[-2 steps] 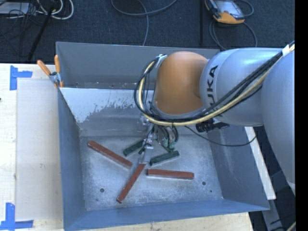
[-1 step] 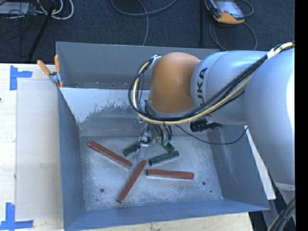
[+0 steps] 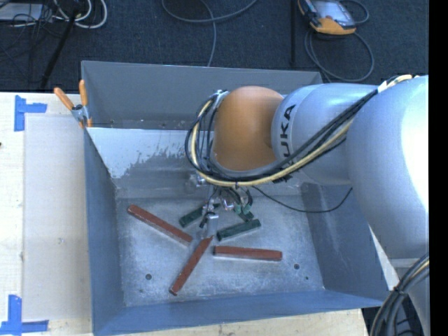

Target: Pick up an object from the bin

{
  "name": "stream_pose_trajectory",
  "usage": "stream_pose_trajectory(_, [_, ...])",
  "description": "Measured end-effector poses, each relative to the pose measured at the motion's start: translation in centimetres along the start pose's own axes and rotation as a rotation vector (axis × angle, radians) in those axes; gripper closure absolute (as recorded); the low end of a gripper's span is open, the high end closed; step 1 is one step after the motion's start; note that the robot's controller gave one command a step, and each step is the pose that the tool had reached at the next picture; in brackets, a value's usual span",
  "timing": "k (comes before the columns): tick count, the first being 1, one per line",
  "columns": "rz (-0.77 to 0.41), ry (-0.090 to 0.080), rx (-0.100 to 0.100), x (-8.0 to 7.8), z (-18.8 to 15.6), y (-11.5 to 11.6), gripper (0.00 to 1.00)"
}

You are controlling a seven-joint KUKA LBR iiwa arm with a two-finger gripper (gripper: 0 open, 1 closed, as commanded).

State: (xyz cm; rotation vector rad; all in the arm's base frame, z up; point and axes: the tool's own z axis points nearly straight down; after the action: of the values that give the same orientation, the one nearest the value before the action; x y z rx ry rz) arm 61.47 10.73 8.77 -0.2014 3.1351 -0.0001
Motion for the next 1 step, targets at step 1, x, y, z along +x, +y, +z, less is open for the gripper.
stream_pose_trajectory(1, [-0.002, -0.003, -0.002, 0.49, 1.65, -1.35, 1.0])
